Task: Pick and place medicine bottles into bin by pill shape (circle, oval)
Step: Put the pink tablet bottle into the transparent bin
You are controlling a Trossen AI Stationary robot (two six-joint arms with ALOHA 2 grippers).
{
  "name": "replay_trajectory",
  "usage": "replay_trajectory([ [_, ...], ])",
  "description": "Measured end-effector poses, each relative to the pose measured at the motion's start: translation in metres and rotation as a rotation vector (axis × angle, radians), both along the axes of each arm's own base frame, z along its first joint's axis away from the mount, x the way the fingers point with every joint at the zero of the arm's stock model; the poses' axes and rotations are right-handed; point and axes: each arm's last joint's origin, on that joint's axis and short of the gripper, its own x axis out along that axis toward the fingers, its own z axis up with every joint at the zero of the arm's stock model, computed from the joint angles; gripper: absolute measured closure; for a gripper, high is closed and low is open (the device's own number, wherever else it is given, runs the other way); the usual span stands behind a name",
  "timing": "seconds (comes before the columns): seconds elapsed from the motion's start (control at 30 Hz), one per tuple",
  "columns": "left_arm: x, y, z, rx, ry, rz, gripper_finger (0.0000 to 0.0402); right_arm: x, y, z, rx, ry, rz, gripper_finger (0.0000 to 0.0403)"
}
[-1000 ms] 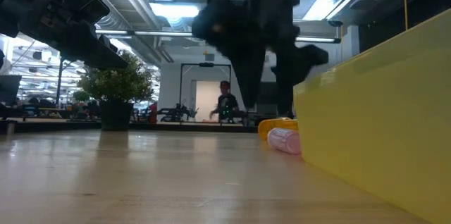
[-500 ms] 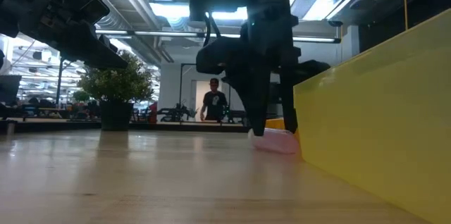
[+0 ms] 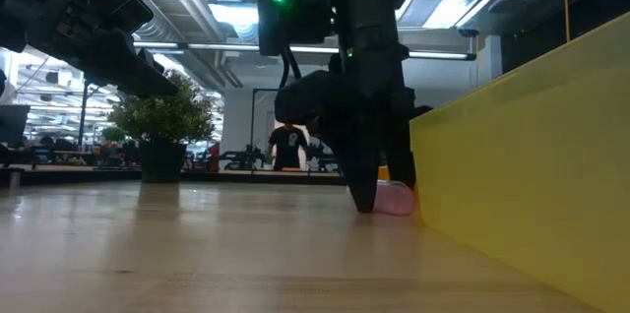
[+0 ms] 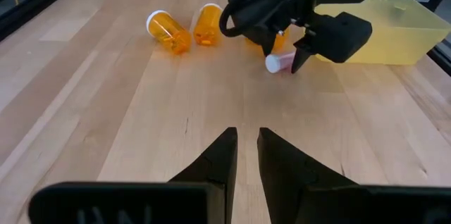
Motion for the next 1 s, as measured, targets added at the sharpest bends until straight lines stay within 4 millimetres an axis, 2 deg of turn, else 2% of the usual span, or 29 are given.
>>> replay_trajectory([
  [0.17, 0.000, 0.000, 0.000, 0.000, 0.000, 0.000, 0.0351, 0.001, -0.004, 0.000, -0.006, -0.001, -0.008, 0.0172],
  [0.47, 0.000, 0.000, 0.000, -0.001, 0.000, 0.001, 0.0351, 0.002, -0.014, 0.000, 0.003, 0.001, -0.011, 0.0269],
  [0.6, 0.000, 0.000, 0.000, -0.001, 0.000, 0.000, 0.0351, -0.002, -0.021, 0.011, -0.031, 0.040, 0.022, 0.0300],
  [0.67, 0.000, 0.000, 0.000, -0.001, 0.000, 0.000, 0.0351, -0.004, -0.023, 0.027, -0.056, 0.059, 0.034, 0.0306],
  [0.8, 0.000, 0.000, 0.000, -0.001, 0.000, 0.000, 0.0351, -0.017, -0.019, 0.071, -0.094, 0.097, 0.037, 0.0302],
  [1.0, 0.000, 0.000, 0.000, -0.001, 0.000, 0.000, 0.0351, -0.055, 0.008, 0.153, -0.089, 0.006, -0.030, 0.0294],
])
